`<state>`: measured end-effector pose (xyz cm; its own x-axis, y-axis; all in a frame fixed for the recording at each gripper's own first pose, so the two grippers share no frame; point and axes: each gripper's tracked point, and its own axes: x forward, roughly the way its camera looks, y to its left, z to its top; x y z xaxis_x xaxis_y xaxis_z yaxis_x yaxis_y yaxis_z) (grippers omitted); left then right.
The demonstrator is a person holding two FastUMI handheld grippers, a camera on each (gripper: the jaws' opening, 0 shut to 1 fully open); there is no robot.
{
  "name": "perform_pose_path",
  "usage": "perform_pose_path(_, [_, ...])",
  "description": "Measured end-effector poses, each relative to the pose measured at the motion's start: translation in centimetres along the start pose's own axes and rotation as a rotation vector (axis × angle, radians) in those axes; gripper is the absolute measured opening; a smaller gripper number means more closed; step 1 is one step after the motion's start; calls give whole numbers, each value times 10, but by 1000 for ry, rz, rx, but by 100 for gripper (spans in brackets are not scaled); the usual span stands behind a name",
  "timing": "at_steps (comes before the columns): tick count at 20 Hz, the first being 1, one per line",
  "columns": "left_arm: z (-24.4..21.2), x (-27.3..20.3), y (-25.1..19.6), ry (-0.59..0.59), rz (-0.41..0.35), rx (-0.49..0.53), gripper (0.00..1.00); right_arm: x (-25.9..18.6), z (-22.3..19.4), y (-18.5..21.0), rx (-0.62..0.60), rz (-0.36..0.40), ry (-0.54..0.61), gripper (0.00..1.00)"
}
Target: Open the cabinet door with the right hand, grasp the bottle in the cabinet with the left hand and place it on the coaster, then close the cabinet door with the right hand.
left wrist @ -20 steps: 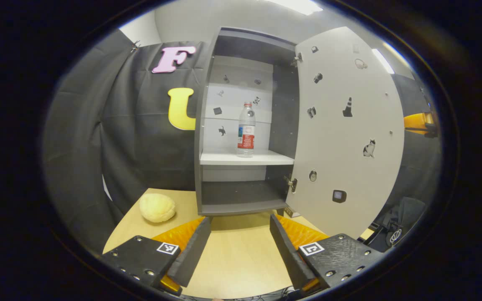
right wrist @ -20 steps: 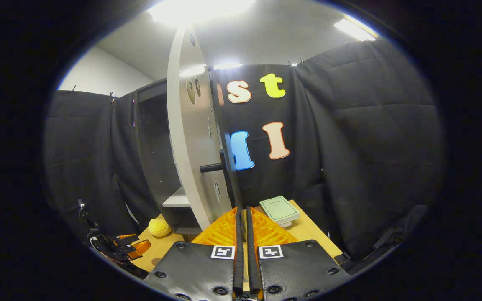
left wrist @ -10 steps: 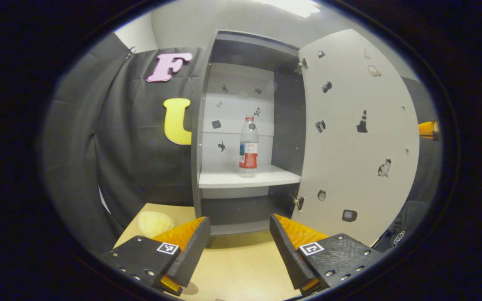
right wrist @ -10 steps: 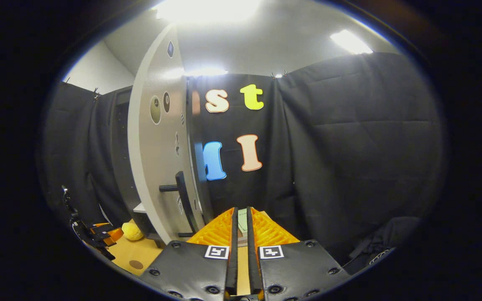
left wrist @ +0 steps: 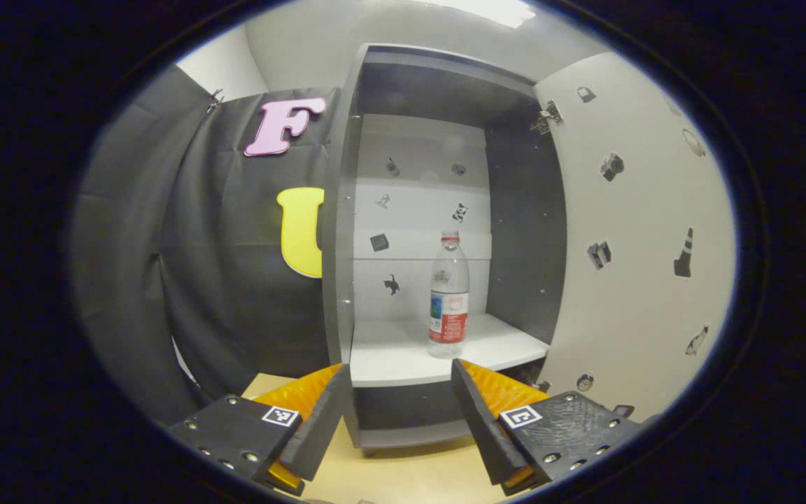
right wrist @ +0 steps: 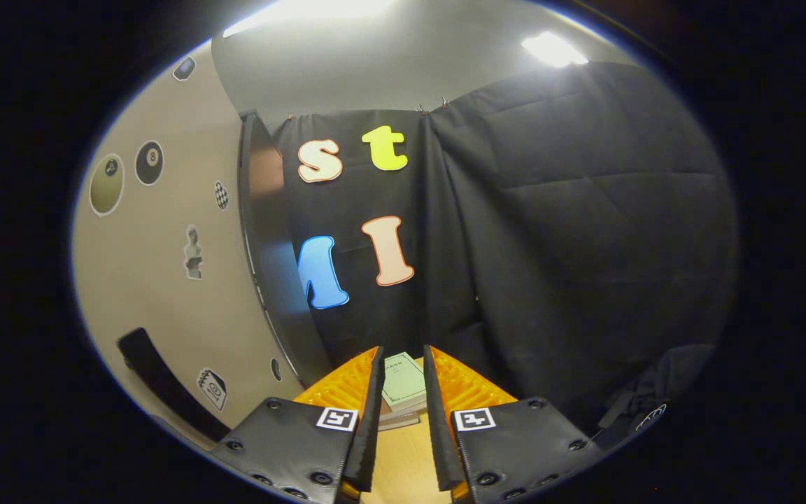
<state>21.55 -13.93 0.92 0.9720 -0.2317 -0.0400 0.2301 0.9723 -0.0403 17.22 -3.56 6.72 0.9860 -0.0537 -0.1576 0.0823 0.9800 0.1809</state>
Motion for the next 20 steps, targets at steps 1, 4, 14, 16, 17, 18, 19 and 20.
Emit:
perform_pose_path(1, [7, 10, -1, -13, 3, 9, 88, 9, -4, -1, -8, -5, 9, 36])
perform_pose_path(4, [18, 44, -12, -33, -4, 38, 85, 29, -15, -3, -39, -8, 35, 39])
perform_pose_path(14, [25, 151, -70, -15, -131, 22, 86, 56, -39, -55, -80, -118, 93, 72])
perform_pose_path(16, [25, 165, -79, -14, -141, 41, 91, 57, -42, -62, -70, -136, 103, 76])
perform_pose_path(17, [24, 171, -83, -11, -147, 49, 91, 59, -44, -64, -67, -142, 105, 72])
perform_pose_path(18, [22, 176, -86, -7, -150, 58, 91, 60, -44, -67, -66, -149, 106, 76])
perform_pose_path(19, [22, 180, -89, -7, -150, 61, 86, 60, -45, -69, -66, -156, 108, 76])
perform_pose_path(20, [21, 184, -92, -7, -157, 59, 85, 61, -45, -71, -68, -161, 109, 76])
